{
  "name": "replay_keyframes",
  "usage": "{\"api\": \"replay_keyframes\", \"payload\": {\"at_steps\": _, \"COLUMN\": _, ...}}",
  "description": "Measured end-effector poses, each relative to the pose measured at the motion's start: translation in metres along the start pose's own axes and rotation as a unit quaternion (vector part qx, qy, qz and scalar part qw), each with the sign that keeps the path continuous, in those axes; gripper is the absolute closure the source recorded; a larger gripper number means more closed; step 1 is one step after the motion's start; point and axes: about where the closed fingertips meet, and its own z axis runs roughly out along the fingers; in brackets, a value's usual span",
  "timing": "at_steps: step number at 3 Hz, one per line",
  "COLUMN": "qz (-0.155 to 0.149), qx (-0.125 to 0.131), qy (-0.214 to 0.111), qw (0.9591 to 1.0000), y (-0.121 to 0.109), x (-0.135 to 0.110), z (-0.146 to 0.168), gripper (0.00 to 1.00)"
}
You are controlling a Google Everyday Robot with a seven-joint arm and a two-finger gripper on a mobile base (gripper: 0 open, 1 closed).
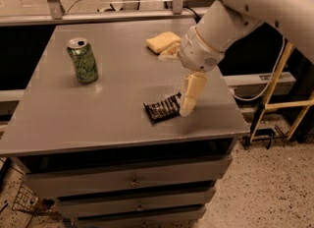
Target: Pick rxbar chocolate
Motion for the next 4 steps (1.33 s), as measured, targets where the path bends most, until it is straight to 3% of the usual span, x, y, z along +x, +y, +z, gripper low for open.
{"api": "replay_keyframes", "payload": {"at_steps": 1, "qz": -0.007, "qx": -0.017, "qy": 0.003, "qw": 0.9998, "y": 0.001, "x": 0.004, "z": 0.037, "gripper": 0.00}}
{"api": "replay_keyframes", "payload": {"at_steps": 3, "qz": -0.006, "qx": -0.022, "qy": -0.001, "qw": 0.9997, "y": 0.005, "x": 0.007, "z": 0.046, "gripper": 0.00}}
{"api": "replay_keyframes", "payload": {"at_steps": 4, "qz": -0.008, "qx": -0.031, "qy": -0.003, "qw": 0.9995, "y": 0.005, "x": 0.007, "z": 0.052, "gripper": 0.18}}
